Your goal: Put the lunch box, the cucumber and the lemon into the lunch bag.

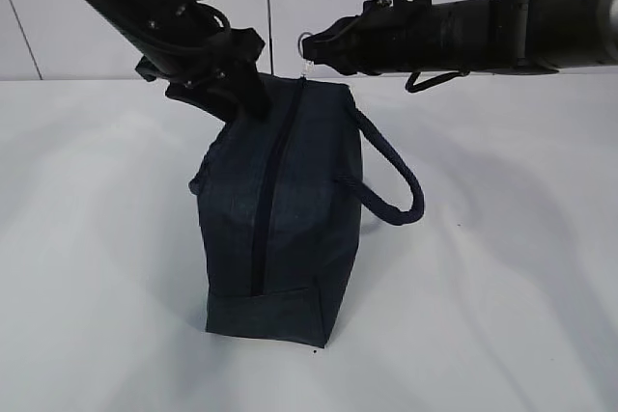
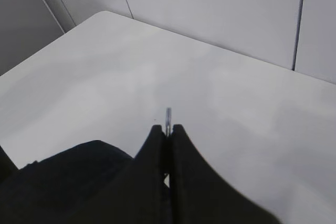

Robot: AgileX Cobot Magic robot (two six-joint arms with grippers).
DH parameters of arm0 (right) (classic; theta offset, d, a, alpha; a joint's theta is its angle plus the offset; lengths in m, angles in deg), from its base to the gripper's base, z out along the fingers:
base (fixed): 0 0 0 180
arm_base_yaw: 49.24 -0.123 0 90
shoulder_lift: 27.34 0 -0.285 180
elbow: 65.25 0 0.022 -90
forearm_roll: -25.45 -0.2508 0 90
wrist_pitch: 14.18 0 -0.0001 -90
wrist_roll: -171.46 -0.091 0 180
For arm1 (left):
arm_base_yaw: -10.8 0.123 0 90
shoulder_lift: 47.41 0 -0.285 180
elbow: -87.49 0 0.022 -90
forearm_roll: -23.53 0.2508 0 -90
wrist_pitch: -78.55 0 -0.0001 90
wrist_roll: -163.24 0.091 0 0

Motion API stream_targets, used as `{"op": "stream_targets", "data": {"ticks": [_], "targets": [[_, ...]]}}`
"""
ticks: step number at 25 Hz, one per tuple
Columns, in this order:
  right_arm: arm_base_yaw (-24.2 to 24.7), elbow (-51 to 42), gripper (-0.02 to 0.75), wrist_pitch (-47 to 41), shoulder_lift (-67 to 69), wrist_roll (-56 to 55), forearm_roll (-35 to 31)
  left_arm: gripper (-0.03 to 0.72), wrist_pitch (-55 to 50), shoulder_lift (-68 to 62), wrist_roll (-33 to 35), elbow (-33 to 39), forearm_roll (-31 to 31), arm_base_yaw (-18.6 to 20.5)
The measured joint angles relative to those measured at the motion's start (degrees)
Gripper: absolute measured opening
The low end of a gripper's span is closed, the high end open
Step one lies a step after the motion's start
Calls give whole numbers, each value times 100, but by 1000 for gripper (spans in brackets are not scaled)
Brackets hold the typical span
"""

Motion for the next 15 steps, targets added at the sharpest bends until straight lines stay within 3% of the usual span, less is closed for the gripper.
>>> {"op": "stream_targets", "data": {"ticks": [4,6,15], "targets": [[0,0,0,-13,0,0,0,85,-22,-3,23,-2,49,0],[0,0,0,-17,0,0,0,22,-30,-3,73,-2,69,0],[76,0,0,-146,0,-9,11,-6,-300,107,197,-11,185,0]]}}
